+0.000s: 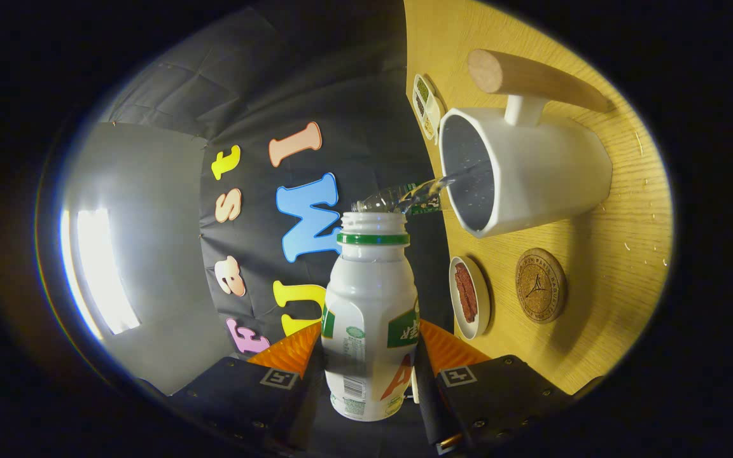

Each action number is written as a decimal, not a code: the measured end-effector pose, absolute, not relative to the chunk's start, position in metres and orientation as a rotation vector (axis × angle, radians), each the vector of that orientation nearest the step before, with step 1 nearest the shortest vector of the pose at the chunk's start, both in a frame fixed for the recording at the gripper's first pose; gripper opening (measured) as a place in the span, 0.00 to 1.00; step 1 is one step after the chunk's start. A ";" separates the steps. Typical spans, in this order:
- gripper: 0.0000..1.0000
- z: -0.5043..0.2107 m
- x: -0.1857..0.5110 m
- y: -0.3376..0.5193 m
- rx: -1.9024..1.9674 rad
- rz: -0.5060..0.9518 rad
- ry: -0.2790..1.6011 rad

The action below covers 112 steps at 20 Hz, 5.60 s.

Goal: Take the bottle from table, then pour the juice into the cup, finally place the bottle on the coaster

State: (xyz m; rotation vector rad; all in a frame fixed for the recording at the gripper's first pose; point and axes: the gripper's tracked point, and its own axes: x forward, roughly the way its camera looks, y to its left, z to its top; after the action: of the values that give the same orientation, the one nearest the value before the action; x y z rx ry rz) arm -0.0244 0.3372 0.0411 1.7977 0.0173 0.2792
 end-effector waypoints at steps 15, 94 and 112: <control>0.66 0.050 -0.028 0.327 1.865 0.287 -0.024; 0.66 -0.001 -0.010 0.328 1.784 0.158 0.041; 0.66 -0.013 -0.010 0.354 1.168 0.141 0.101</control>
State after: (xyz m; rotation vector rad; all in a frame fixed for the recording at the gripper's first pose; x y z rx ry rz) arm -0.0103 0.3536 -0.0126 1.1678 0.1013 0.1407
